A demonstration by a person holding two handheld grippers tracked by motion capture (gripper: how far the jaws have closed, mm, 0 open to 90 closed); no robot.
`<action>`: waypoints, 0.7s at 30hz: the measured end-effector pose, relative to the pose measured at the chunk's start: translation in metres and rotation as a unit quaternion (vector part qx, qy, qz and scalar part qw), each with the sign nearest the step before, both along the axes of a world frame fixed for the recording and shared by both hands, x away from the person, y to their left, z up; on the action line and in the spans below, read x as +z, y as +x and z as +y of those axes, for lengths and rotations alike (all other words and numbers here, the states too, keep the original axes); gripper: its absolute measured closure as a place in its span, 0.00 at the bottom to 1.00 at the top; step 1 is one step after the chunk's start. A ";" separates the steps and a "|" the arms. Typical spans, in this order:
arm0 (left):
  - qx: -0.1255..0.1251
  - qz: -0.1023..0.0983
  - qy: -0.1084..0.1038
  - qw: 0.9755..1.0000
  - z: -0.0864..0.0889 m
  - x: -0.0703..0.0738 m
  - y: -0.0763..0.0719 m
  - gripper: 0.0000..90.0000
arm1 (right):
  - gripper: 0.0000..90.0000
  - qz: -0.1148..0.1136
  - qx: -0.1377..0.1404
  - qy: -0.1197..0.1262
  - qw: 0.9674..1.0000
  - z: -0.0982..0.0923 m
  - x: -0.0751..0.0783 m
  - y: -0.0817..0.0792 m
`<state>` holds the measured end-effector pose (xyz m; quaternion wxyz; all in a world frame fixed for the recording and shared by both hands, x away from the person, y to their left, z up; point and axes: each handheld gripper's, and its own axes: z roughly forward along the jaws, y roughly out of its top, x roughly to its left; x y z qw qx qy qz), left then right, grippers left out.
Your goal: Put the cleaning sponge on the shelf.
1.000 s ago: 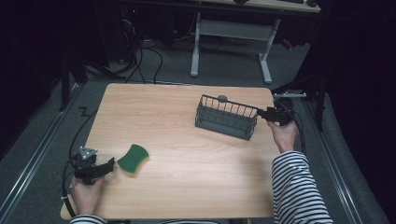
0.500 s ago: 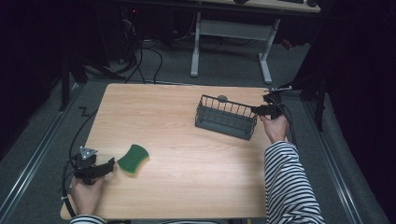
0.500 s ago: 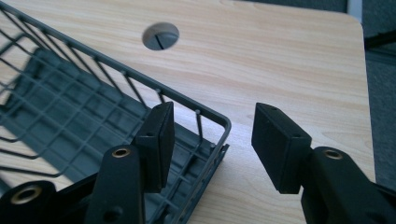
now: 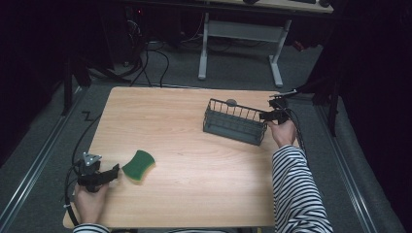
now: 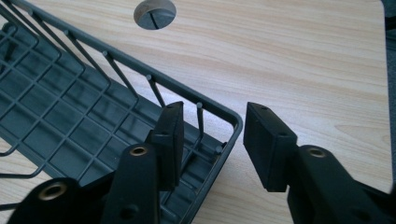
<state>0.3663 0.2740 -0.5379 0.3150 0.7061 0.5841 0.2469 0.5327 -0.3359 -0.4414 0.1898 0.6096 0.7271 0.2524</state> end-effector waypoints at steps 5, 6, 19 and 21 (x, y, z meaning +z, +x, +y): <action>0.000 0.000 0.000 1.000 0.000 0.000 0.000 0.25 | 0.74 0.006 0.011 -0.001 1.000 0.002 -0.003 0.000; 0.000 0.000 0.000 1.000 0.000 0.000 0.000 0.25 | 0.77 0.005 0.009 0.000 1.000 0.001 -0.004 -0.001; 0.000 -0.001 0.000 1.000 0.000 0.000 0.000 0.25 | 0.81 0.010 0.015 0.016 1.000 0.005 -0.003 -0.008; -0.001 -0.001 0.000 1.000 0.000 0.000 0.000 0.25 | 0.82 0.010 0.016 0.015 1.000 0.007 -0.004 -0.010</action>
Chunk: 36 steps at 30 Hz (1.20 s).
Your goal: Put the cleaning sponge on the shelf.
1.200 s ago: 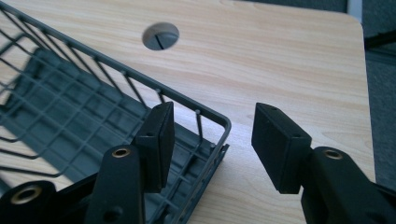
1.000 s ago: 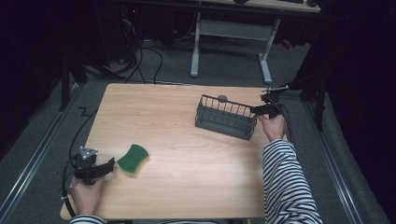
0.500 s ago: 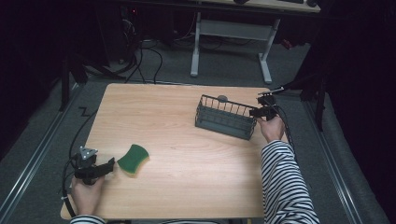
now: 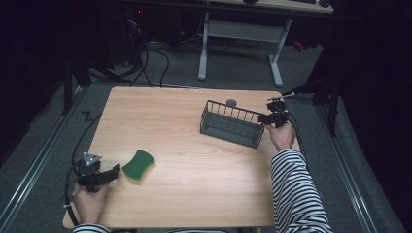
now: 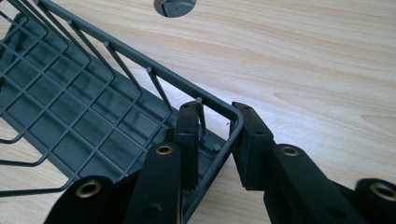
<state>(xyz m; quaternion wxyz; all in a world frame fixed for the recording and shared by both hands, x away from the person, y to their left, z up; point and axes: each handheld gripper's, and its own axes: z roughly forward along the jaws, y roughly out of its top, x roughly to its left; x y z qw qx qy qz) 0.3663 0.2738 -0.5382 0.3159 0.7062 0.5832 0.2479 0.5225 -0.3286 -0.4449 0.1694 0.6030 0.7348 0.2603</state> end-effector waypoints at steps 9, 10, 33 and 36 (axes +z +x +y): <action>-0.001 0.000 0.000 1.000 0.000 0.000 0.000 0.25 | 0.82 -0.001 0.003 0.004 1.000 0.013 0.000 -0.012; -0.001 0.000 0.000 1.000 0.000 0.000 0.000 0.25 | 0.82 -0.003 0.003 0.007 1.000 0.016 -0.001 -0.014; -0.003 0.001 0.000 1.000 0.000 0.000 0.000 0.25 | 0.82 -0.003 0.048 -0.007 0.999 0.069 -0.001 -0.044; -0.004 0.001 0.000 1.000 0.000 0.000 0.000 0.25 | 0.82 -0.004 0.052 -0.009 0.999 0.075 -0.001 -0.047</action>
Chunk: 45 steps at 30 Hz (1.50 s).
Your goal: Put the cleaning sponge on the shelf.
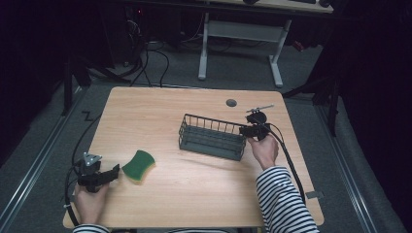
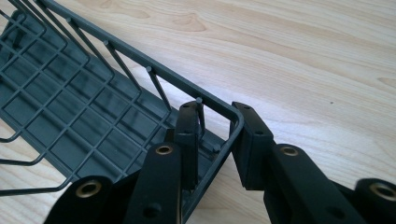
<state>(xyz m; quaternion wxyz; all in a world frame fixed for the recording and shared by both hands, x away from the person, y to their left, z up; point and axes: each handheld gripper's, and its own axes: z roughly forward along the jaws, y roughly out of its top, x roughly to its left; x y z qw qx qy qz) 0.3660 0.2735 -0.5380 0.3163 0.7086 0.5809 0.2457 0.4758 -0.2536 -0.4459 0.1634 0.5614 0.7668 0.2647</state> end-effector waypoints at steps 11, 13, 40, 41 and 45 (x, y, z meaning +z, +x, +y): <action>0.000 0.000 0.000 1.000 0.000 0.000 0.000 0.25 | 0.81 0.002 0.009 0.000 1.000 0.013 0.000 -0.008; 0.000 0.000 0.000 1.000 0.000 0.000 0.000 0.25 | 0.81 0.000 0.012 -0.003 1.000 0.013 0.000 -0.008; 0.001 -0.001 -0.001 1.000 0.000 0.000 0.000 0.25 | 0.45 -0.064 0.005 0.059 0.996 -0.019 0.030 -0.037; 0.001 -0.001 -0.001 1.000 0.000 0.000 0.000 0.25 | 0.47 -0.075 0.005 0.066 0.995 -0.023 0.031 -0.042; 0.001 -0.001 -0.001 1.000 0.000 0.000 0.000 0.25 | 0.49 -0.084 -0.001 0.073 0.994 -0.037 0.031 -0.054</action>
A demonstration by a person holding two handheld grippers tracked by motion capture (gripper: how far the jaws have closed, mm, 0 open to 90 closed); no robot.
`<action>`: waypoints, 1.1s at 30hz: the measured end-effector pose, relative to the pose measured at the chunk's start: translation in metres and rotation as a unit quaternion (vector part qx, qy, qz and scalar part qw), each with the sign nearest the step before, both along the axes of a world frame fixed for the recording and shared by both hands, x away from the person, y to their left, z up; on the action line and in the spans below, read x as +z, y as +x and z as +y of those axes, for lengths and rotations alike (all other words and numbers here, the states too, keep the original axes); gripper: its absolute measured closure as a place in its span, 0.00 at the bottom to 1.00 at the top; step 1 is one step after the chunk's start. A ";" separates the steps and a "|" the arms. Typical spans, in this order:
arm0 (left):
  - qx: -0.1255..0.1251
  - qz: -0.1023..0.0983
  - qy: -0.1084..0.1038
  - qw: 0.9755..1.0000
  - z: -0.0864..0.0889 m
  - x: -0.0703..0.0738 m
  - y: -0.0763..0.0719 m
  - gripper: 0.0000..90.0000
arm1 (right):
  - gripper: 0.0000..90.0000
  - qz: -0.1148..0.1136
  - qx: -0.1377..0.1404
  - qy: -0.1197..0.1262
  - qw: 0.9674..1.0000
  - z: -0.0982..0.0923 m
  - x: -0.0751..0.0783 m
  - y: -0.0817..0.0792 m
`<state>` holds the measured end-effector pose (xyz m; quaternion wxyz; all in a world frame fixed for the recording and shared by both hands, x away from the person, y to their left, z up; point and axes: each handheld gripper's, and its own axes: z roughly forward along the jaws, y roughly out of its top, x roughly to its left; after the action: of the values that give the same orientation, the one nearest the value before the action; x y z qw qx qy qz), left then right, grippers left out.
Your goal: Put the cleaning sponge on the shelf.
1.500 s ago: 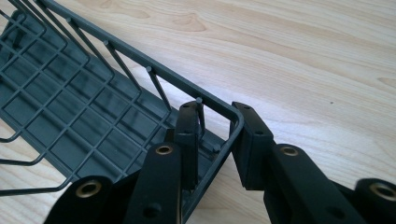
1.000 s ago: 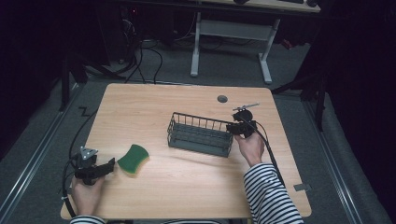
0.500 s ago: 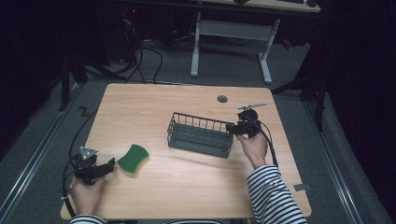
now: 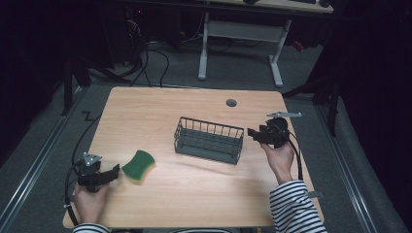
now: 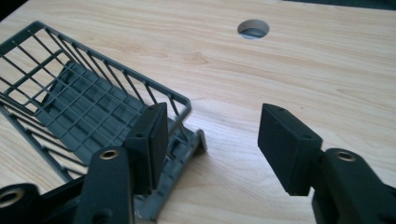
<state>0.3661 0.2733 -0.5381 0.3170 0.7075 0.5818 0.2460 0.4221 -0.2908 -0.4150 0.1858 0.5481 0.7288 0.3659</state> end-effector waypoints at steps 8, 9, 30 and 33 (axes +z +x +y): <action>0.000 0.001 0.000 1.000 0.000 0.000 0.000 0.24 | 0.51 -0.020 -0.016 0.015 1.000 -0.029 -0.012 -0.035; 0.000 0.000 -0.001 1.000 0.000 0.000 0.000 0.24 | 0.51 -0.023 -0.018 0.017 0.999 -0.032 -0.014 -0.038; -0.003 0.004 -0.028 1.000 0.004 0.001 0.001 0.21 | 0.45 -0.017 -0.073 -0.016 0.997 -0.062 -0.114 -0.095; -0.001 0.011 -0.038 0.999 0.006 0.002 0.001 0.18 | 0.43 -0.005 -0.075 -0.035 0.997 -0.059 -0.114 -0.094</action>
<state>0.3669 0.2791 -0.5358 0.3373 0.6982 0.5934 0.2159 0.3280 -0.3496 -0.5293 0.2357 0.5923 0.6972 0.3278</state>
